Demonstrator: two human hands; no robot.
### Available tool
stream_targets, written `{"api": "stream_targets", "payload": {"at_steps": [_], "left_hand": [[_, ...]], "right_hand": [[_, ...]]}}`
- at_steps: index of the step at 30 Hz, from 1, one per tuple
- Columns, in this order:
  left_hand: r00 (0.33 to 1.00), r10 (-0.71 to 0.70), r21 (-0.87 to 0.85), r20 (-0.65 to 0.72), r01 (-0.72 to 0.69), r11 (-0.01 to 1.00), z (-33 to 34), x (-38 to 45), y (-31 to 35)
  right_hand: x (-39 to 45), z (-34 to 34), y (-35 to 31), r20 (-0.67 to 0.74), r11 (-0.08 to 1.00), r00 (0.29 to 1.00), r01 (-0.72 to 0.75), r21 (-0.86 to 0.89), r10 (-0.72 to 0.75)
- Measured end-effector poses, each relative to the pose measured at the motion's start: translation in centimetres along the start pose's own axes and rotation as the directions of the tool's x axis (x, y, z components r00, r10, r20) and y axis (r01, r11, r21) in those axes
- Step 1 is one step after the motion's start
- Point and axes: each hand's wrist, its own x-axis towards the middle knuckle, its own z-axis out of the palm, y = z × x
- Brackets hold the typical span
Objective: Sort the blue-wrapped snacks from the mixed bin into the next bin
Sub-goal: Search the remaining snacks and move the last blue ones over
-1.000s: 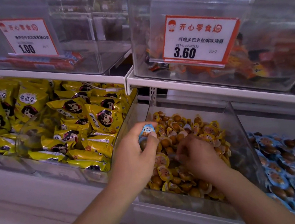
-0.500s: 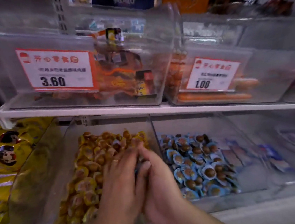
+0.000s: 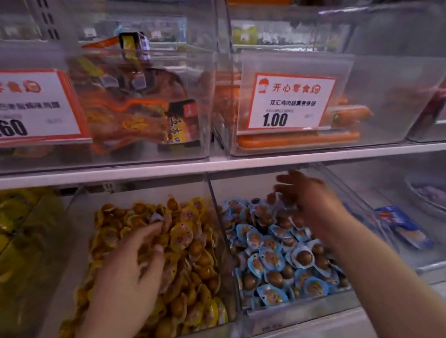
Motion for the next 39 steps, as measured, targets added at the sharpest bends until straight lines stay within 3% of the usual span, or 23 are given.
{"api": "stream_targets", "payload": {"at_steps": [2, 4, 6, 8, 11, 14, 16, 18, 20, 22, 24, 29, 34, 37, 39], "left_hand": [[0.999, -0.028, -0.017, -0.035, 0.027, 0.999, -0.9, 0.1, -0.7], [0.998, -0.004, -0.005, -0.070, 0.004, 1.000, -2.1, 0.0, -1.0], [0.989, 0.083, 0.081, -0.121, -0.073, 0.994, -3.5, -0.1, -1.3], [0.960, 0.210, 0.198, -0.185, -0.173, 0.965, -5.0, -0.3, -1.5], [0.942, 0.223, 0.238, -0.250, -0.164, 0.957, -6.9, -0.9, -2.5], [0.970, 0.107, 0.203, -0.219, -0.062, 0.977, -8.2, -2.0, -3.7], [0.977, 0.074, 0.176, -0.199, -0.039, 0.984, -8.9, -2.8, -4.6], [0.988, 0.044, 0.145, -0.151, -0.022, 0.989, -9.6, -3.5, -5.4], [0.995, 0.033, 0.137, -0.091, -0.020, 0.990, -10.2, -4.3, -6.1], [0.998, 0.035, 0.116, -0.054, -0.029, 0.993, -10.7, -4.8, -6.5], [0.999, 0.040, 0.094, -0.028, -0.037, 0.995, -11.0, -4.8, -6.4], [1.000, 0.012, 0.091, 0.004, -0.012, 0.996, -11.3, -4.3, -6.1], [1.000, 0.003, 0.093, 0.014, -0.005, 0.996, -11.6, -4.1, -6.1], [1.000, 0.006, 0.104, 0.026, -0.009, 0.995, -11.6, -4.3, -6.2], [1.000, 0.007, 0.108, 0.029, -0.010, 0.994, -11.6, -4.4, -6.3]], "right_hand": [[1.9, -2.1, 0.4, -0.105, 0.991, 0.992, 0.063, -0.120, -0.076], [2.4, -3.0, 0.8, -0.155, 0.991, 0.983, 0.084, -0.100, -0.099], [2.1, -2.4, 1.0, -0.199, 0.981, 0.962, 0.170, -0.094, -0.186], [1.0, -0.4, 0.7, -0.203, 0.928, 0.908, 0.339, -0.154, -0.366], [-2.1, 4.0, 0.3, -0.034, 0.787, 0.811, 0.556, -0.266, -0.585], [-6.1, 9.2, 1.3, 0.301, 0.578, 0.676, 0.734, -0.357, -0.672], [-8.6, 12.8, 2.7, 0.638, 0.423, 0.543, 0.836, -0.350, -0.546], [-10.1, 16.1, 4.9, 0.861, 0.316, 0.417, 0.892, -0.325, -0.291], [-10.6, 18.8, 6.9, 0.939, 0.289, 0.319, 0.918, -0.273, -0.126], [-10.8, 20.5, 8.4, 0.965, 0.305, 0.256, 0.925, -0.226, -0.062], [-10.3, 21.2, 9.4, 0.953, 0.277, 0.302, 0.918, -0.285, -0.020], [-8.4, 20.6, 8.4, 0.908, 0.080, 0.403, 0.907, -0.413, 0.116], [-6.4, 17.3, 6.1, 0.733, -0.114, 0.628, 0.774, -0.623, 0.261], [-7.0, 17.3, 5.6, 0.731, -0.136, 0.632, 0.772, -0.620, 0.256], [-7.8, 18.6, 5.5, 0.811, -0.118, 0.577, 0.816, -0.566, 0.096]]}}
